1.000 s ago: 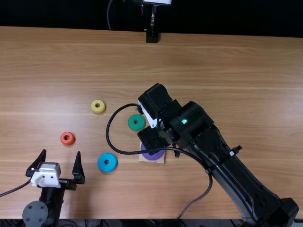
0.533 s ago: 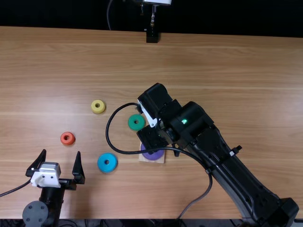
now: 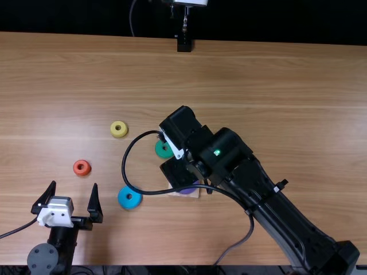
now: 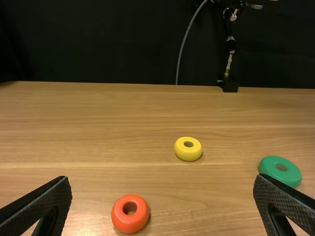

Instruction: Build the Hanoi tower: stack the rings onto the peg from bottom to top in this color order: purple, dark blue, light blue, dark green, light green, yellow, orange.

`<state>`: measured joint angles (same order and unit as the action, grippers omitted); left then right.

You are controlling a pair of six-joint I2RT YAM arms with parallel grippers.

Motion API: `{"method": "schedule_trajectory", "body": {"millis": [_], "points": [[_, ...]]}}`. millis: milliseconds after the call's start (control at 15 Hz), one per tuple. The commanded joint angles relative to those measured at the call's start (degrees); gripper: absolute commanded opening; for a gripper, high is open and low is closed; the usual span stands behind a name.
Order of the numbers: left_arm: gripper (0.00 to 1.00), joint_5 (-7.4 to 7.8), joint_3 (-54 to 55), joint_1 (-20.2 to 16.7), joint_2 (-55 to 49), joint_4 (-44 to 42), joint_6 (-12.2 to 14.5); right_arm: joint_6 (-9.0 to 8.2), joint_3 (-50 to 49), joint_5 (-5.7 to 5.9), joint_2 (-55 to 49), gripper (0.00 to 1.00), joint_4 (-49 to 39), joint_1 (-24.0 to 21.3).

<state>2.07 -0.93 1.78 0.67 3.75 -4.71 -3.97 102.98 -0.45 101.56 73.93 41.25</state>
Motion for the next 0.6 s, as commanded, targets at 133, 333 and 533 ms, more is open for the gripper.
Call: {"method": "schedule_trajectory", "body": {"millis": [133, 333, 533], "points": [[1.00, 0.47, 0.9, -0.4, -0.7, 1.0, 0.3, -0.25, -0.9, -0.18, -1.7, 0.00, 0.1, 0.1], [1.00, 0.47, 0.9, -0.4, -0.7, 1.0, 0.2, -0.04, -0.8, -0.18, -1.7, 0.00, 0.0, 0.0], [1.00, 0.47, 0.9, -0.4, -0.7, 1.0, 0.3, -0.04, -0.9, -0.18, -1.7, 0.00, 0.0, -0.1]]}}
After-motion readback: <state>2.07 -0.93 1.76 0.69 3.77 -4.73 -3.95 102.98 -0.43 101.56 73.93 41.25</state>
